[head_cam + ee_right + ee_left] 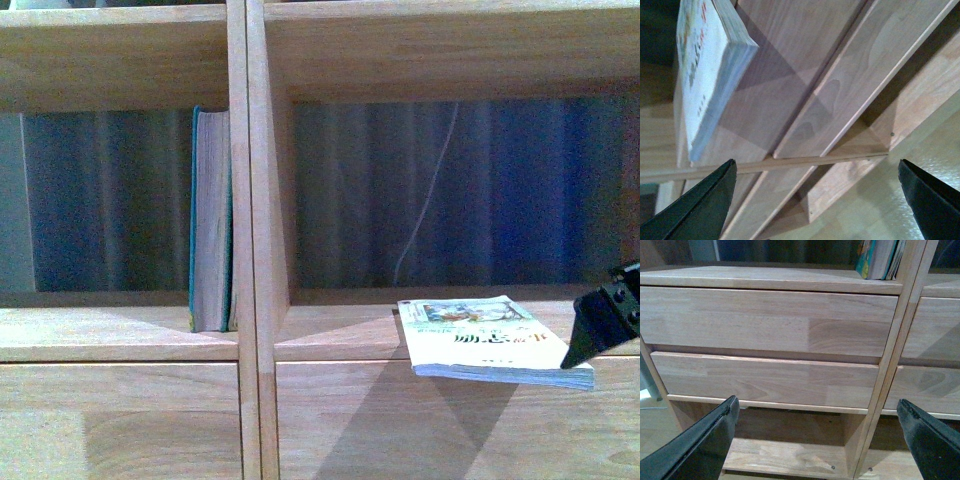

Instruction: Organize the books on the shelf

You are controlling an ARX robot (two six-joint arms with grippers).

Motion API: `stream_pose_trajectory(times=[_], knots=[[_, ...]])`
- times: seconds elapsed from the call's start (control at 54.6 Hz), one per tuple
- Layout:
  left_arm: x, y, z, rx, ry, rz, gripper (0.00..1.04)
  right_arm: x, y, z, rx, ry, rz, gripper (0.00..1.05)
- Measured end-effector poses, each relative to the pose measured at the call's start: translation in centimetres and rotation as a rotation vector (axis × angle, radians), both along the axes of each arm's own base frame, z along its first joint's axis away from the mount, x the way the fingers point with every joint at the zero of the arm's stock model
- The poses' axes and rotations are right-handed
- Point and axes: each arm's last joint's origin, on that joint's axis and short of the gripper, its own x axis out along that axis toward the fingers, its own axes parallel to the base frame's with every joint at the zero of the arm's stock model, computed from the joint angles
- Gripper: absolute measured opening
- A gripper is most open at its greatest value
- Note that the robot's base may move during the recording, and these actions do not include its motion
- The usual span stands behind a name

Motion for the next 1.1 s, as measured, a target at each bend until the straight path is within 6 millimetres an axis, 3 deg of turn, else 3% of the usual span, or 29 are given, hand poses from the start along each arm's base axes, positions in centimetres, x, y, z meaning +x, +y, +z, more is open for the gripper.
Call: stream_pose_trajectory(times=[0.22,0.476,0.641,1.098], knots=[[0.0,0.0,0.0,0.0,0.0,0.0,0.97,2.3,1.3,1.8,0.098,-0.024,-0.013,0.98],[0.0,0.0,0.0,0.0,0.0,0.0,0.97,5.3,2.4,2.4,0.177,-0.027,-0.047,0.98],[0.0,0.0,0.0,0.0,0.0,0.0,0.97,7.2,4.2,2.4,0.202,-0.021,-0.044,0.98],[0.0,0.0,0.0,0.0,0.0,0.0,0.97,9.1,5.0,1.9,0.166,-0.037,-0.087,0.98]])
